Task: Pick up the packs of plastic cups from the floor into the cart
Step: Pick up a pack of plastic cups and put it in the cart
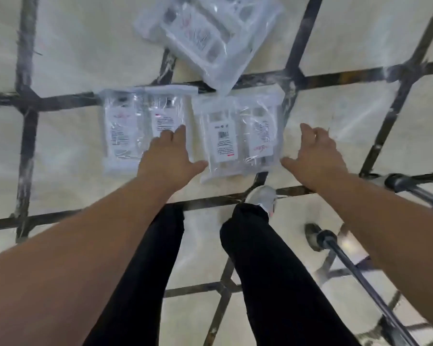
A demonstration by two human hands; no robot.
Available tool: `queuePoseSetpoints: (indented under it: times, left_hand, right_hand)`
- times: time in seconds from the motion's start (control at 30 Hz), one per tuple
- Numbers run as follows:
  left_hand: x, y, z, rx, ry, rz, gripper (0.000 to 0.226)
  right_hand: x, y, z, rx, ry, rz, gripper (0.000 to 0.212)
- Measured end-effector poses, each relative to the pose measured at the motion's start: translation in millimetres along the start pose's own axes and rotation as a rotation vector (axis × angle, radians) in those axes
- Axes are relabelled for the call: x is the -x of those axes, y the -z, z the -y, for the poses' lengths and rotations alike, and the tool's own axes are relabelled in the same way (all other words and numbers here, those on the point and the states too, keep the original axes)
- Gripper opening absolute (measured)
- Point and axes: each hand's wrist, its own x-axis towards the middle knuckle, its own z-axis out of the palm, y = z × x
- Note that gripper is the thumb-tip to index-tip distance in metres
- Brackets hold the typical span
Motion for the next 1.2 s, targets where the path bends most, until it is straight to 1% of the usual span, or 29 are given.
queuePoseSetpoints:
  times: [0.13,0.17,0.23,0.33,0.4,0.5,0.67,0.73,0.87,0.97,1.1,1.2]
  left_hand:
    - [-91.6,-96.5,8.6,-0.039,-0.018,0.056,0.100]
    - [-106.5,-113.3,10.5,-0.003,-0.013,0.053,0.099]
    - [-127.4,-137.1,9.5,0.149,0.002,0.023,0.093]
    - [-141.5,-155.3,0.3,0.384,0.062,-0.043,0.085]
    - [-140.3,-154.7,-8.0,0.474,0.095,-0.076,0.089]
    - [-118.2,-134.4,-15.7,0.496,0.112,-0.113,0.092]
    - [-33.7,-61.9,-22.1,0.497,0.102,-0.122,0.100]
    - [13.6,-17.1,-20.6,0.522,0.115,-0.137,0.105]
    - [131.1,96.5,-17.2,0.527,0.065,-0.215,0.106]
    - [218.4,194.2,-23.9,0.503,0.009,-0.307,0.107]
    - [319.0,312.2,-44.9,0.469,-0.135,-0.434,0.108]
    - [370.8,372.7,-61.0,0.452,-0.273,-0.509,0.106]
  right_hand:
    - [-99.4,-87.8,-4.3,-0.010,0.024,-0.054,0.096]
    - [-114.2,-103.8,-2.1,-0.058,0.022,-0.060,0.100]
    - [-133.6,-129.4,1.0,-0.229,0.016,-0.076,0.106]
    - [-138.7,-147.7,-2.4,-0.461,0.043,-0.173,0.111]
    - [-130.4,-144.7,-6.3,-0.514,0.047,-0.218,0.110]
    - [-103.7,-122.0,-2.4,-0.524,0.027,-0.241,0.109]
    - [-12.6,-49.2,10.7,-0.572,-0.061,-0.160,0.106]
    - [39.3,-9.9,19.3,-0.610,-0.063,-0.175,0.107]
    - [157.1,85.9,46.2,-0.694,-0.032,-0.263,0.109]
    - [244.1,174.5,64.2,-0.729,0.022,-0.330,0.106]
    - [344.9,284.4,78.4,-0.777,0.074,-0.469,0.104]
    - [407.4,342.4,78.8,-0.808,0.084,-0.617,0.097]
